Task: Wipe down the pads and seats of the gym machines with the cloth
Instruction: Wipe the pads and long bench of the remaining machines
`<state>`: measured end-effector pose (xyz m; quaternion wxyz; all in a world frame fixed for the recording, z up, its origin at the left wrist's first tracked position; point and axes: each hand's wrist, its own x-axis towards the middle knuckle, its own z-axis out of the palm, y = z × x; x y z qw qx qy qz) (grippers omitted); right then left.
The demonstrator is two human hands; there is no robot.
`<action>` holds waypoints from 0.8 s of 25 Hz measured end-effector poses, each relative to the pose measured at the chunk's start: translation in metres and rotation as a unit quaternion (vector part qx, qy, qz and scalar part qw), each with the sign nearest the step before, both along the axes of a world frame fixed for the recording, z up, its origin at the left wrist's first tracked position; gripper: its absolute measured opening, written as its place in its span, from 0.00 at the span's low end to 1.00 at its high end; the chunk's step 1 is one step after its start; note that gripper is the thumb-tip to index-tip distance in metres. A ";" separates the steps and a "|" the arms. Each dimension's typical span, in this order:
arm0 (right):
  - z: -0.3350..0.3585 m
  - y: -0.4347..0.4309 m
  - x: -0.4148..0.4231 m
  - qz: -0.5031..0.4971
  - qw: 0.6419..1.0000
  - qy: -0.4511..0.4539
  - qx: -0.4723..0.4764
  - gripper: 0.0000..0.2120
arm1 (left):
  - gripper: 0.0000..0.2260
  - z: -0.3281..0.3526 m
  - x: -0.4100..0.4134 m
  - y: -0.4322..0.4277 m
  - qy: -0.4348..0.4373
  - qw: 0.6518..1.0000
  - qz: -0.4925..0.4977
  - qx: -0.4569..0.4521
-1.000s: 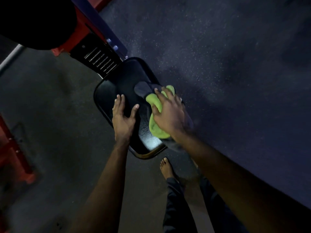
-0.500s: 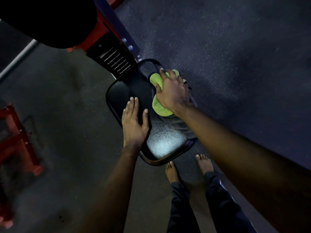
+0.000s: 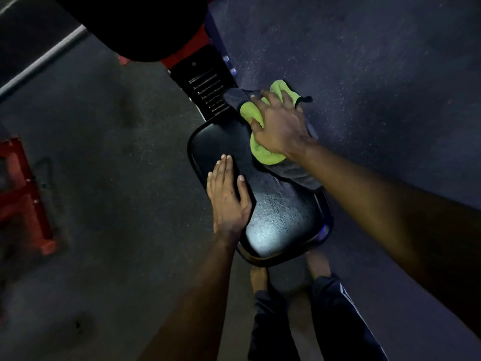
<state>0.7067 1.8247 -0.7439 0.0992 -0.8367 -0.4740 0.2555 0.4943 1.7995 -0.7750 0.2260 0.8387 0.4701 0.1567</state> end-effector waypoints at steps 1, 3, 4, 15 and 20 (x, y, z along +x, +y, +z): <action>-0.001 -0.007 0.002 0.028 1.000 -0.010 0.005 0.29 | 0.22 0.000 -0.002 0.000 -0.007 1.000 0.031 -0.001; -0.003 -0.014 0.001 0.050 0.998 -0.020 0.011 0.29 | 0.22 0.001 -0.011 0.000 -0.025 0.995 0.098 -0.027; -0.002 -0.008 -0.001 0.047 0.998 -0.029 0.014 0.29 | 0.22 0.001 -0.022 0.001 -0.040 0.992 0.106 -0.051; -0.002 -0.021 -0.092 0.128 0.990 -0.044 0.041 0.26 | 0.24 0.013 -0.085 0.026 -0.127 0.970 0.045 -0.205; 0.001 -0.004 -0.109 0.040 0.998 -0.053 0.005 0.27 | 0.24 0.012 -0.093 0.034 -0.216 0.926 0.069 -0.303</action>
